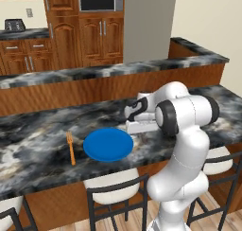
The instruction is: Take the fork and place it on the left side of the plate. Then take the spoon and place it on the right side of the plate. Make sure they're directly next to the plate.
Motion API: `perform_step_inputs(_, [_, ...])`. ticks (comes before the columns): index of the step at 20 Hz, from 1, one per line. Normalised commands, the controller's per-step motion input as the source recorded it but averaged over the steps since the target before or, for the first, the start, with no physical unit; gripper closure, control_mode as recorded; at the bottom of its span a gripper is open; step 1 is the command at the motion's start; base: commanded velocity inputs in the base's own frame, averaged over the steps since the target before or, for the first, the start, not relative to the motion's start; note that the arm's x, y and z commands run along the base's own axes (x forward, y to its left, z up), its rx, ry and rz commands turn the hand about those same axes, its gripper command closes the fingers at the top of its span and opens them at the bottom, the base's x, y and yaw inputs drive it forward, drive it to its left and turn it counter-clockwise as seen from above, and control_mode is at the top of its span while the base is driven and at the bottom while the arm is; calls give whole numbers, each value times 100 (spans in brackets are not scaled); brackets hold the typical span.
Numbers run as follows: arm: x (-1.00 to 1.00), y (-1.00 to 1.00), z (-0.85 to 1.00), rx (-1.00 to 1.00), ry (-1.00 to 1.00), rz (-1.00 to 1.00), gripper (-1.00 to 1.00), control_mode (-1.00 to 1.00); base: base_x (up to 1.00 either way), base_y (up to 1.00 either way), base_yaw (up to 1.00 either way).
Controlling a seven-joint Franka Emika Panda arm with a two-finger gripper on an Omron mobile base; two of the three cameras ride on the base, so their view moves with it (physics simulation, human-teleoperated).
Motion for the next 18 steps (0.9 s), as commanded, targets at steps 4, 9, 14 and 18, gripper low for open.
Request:
perform_step_inputs(4, [0, 0, -29, 0, 0, 3, 100, -100, 0, 0, 0])
perform_step_inputs(9, [2, 0, -23, 0, 0, 3, 100, -100, 0, 0, 0])
perform_step_inputs(14, [5, 0, -16, 0, 0, 3, -100, -100, 0, 0, 0])
perform_step_inputs(18, [0, 0, -5, 1, 0, 3, -100, -100, 0, 0, 0])
